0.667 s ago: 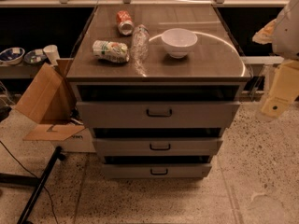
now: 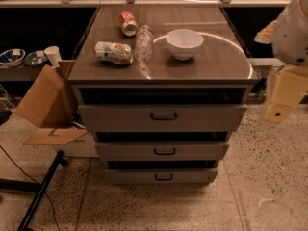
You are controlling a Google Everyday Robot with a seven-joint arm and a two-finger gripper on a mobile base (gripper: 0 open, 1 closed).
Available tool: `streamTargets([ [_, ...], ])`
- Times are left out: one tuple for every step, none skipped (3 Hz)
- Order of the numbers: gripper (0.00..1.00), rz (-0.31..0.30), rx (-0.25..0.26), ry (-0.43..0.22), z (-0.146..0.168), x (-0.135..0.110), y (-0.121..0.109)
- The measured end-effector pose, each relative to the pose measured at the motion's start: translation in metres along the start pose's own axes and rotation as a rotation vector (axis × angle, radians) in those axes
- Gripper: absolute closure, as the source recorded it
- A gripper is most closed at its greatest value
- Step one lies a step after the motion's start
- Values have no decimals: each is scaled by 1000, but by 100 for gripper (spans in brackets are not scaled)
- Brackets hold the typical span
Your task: Open middle drawer
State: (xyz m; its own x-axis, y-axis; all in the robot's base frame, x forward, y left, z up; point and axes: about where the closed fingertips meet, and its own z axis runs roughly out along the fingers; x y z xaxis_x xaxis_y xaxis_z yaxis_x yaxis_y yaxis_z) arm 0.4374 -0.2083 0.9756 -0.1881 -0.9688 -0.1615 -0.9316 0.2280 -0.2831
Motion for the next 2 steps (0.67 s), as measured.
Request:
streamTargets([
  [0,-59,20,25,21,-14,10],
  [0,-110,35,35,58,-31,28],
])
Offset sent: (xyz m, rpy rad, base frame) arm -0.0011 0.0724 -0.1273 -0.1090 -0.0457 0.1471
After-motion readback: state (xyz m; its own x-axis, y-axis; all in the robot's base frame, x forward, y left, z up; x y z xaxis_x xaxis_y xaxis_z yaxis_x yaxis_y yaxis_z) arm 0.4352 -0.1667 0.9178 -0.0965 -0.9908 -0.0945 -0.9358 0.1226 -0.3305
